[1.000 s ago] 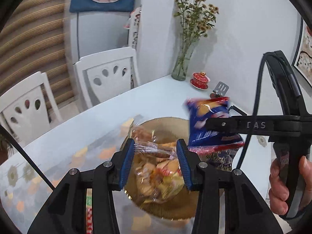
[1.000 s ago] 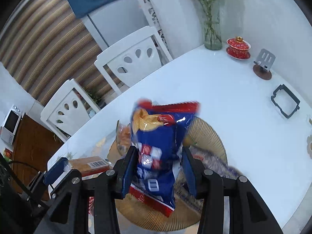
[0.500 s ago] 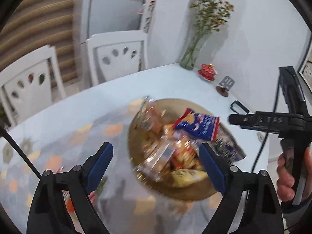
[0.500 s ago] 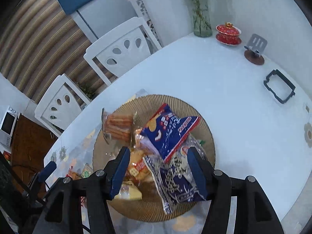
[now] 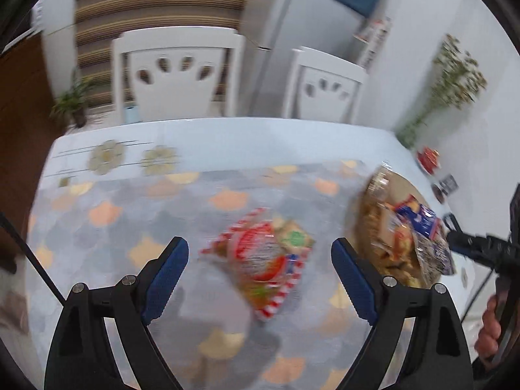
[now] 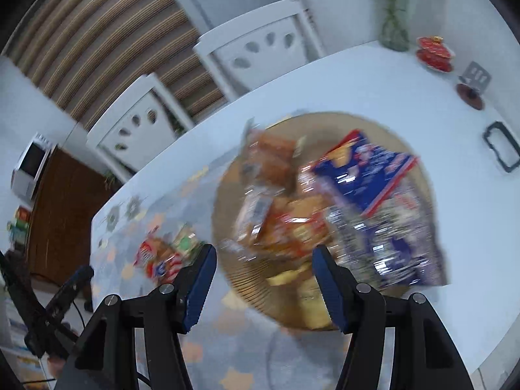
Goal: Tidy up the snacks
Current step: 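Move both tools back toward the red-white bread bag and green-labelled pack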
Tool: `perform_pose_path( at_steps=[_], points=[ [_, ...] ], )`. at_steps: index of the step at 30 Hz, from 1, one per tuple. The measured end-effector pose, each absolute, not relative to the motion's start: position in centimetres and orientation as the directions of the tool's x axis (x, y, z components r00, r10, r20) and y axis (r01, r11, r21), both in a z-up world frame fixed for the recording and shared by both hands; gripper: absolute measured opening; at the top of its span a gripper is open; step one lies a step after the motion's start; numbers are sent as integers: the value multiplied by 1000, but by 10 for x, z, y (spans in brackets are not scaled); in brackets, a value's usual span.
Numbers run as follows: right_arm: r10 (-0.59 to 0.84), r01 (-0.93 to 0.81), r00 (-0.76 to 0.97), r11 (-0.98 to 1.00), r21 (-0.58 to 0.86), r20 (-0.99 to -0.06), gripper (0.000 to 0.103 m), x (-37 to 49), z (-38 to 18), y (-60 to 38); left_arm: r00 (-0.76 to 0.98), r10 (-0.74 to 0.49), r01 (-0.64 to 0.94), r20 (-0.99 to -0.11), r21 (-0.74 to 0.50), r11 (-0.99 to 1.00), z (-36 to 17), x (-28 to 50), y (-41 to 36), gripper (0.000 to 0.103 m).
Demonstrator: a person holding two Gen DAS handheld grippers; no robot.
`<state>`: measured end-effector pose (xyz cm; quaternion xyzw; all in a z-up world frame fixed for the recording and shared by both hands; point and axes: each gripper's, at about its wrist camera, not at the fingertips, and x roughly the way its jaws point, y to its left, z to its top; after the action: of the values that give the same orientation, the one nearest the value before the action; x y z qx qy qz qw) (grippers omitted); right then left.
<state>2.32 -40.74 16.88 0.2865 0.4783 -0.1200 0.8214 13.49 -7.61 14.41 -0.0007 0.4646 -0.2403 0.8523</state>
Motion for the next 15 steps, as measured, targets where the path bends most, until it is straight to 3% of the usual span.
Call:
perform_pose_path(
  at_steps=[9, 15],
  points=[
    [207, 341, 465, 855, 390, -861, 59, 56, 146, -321, 304, -477, 346, -825, -371, 862, 105, 163, -79, 89],
    [178, 288, 459, 897, 336, -870, 59, 88, 143, -300, 221, -444, 241, -868, -393, 887, 58, 173, -105, 89]
  ],
)
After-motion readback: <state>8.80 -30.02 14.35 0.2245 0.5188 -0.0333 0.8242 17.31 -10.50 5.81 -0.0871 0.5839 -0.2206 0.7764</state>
